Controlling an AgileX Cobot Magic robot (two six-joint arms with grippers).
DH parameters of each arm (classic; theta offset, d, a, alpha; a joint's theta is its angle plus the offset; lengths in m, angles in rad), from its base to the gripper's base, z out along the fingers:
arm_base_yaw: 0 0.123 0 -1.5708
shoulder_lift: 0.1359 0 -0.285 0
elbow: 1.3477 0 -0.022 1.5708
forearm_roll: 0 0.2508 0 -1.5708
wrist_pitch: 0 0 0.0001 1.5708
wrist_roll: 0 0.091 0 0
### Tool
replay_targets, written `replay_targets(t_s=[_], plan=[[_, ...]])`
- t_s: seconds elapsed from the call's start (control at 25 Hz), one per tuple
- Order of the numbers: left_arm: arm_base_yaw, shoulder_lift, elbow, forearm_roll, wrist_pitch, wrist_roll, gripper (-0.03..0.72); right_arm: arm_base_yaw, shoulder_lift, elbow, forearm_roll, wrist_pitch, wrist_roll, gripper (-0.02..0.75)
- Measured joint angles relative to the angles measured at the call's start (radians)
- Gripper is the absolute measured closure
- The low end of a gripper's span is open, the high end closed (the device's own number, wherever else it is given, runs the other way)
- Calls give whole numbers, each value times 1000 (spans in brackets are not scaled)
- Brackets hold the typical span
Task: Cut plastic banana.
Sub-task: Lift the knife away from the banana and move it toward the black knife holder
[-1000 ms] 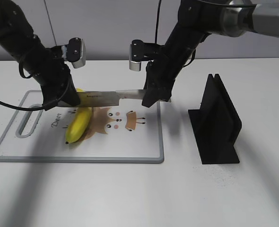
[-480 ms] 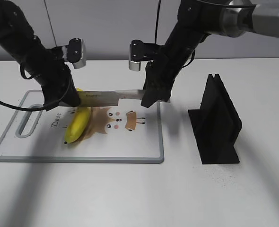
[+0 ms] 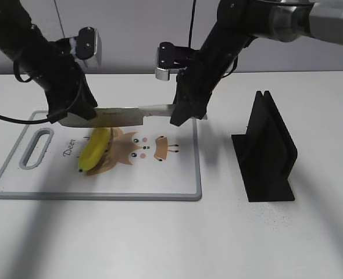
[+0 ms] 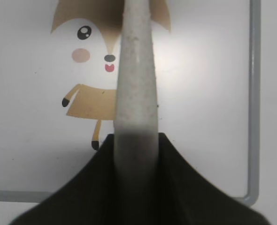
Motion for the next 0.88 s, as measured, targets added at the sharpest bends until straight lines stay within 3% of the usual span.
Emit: replay_targets(t_s=[0.36, 0.6, 0.68, 0.88], plan=[[-1, -148, 0, -22, 39, -17, 256, 0, -28, -68, -7, 75, 3, 554], [-1, -260, 0, -24, 48, -72, 236, 0, -89, -68, -7, 103, 4, 554], [-1, -296, 0, -25, 49, -124, 235, 0, -114, -68, -7, 108, 12, 554], [-1, -372, 0, -23, 53, -401, 234, 0, -181, -68, 1, 113, 90, 554]])
